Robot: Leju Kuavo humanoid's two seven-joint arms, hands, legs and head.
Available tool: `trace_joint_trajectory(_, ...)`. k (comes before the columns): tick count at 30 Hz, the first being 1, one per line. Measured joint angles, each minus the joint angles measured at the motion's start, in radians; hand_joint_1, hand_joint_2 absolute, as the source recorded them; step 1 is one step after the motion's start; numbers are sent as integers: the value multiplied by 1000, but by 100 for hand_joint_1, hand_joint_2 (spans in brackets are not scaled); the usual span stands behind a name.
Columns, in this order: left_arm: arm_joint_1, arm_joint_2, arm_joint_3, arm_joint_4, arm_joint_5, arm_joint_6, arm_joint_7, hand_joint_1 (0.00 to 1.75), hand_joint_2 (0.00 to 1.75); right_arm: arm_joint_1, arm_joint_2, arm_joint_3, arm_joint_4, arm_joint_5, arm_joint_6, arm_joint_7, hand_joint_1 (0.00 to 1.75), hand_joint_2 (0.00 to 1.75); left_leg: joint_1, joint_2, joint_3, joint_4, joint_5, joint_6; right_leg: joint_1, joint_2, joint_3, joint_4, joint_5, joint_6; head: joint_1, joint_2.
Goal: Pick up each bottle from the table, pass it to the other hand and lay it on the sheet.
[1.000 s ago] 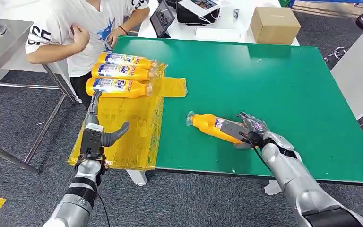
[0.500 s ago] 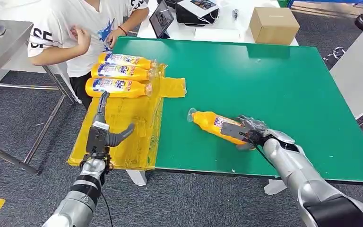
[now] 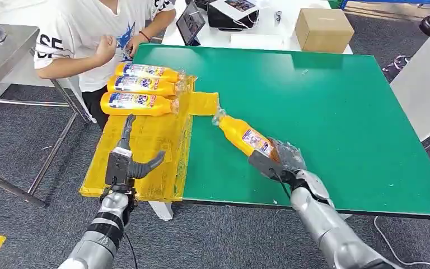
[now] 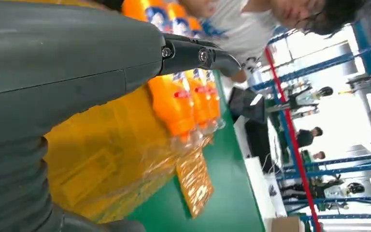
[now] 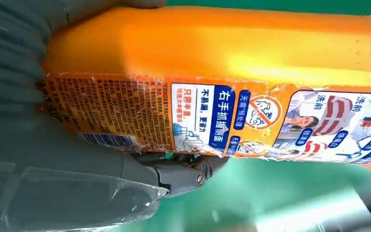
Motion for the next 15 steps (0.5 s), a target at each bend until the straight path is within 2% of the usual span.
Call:
trace_joint_trajectory(6, 22, -10, 0, -28, 10, -12, 13, 0, 175, 70, 34, -72, -149, 12, -21, -2, 175, 175, 0, -1, -2, 0, 0, 0, 0, -1, -2, 0, 0, 0, 0, 0)
trace_joint_trajectory(12, 23, -13, 0, -37, 11, -15, 15, 0, 175, 93, 42, -97, -201, 12, -28, -6, 175, 175, -1, -1, -3, 0, 0, 0, -1, -1, -2, 0, 0, 0, 0, 0)
trace_joint_trajectory(13, 24, -14, 0, -37, 18, -25, 20, 0, 175, 99, 44, -102, -206, 13, -48, -20, 175, 175, -1, -1, -3, 0, 0, 0, -1, -1, -2, 0, 0, 0, 0, 0)
trace_joint_trajectory(15, 30, -18, 0, -41, 65, -88, 52, 0, 175, 122, 62, -129, -247, 6, -161, -94, 175, 175, -1, -2, -3, 0, 0, 0, -1, -1, -2, 0, 0, 0, 0, 0)
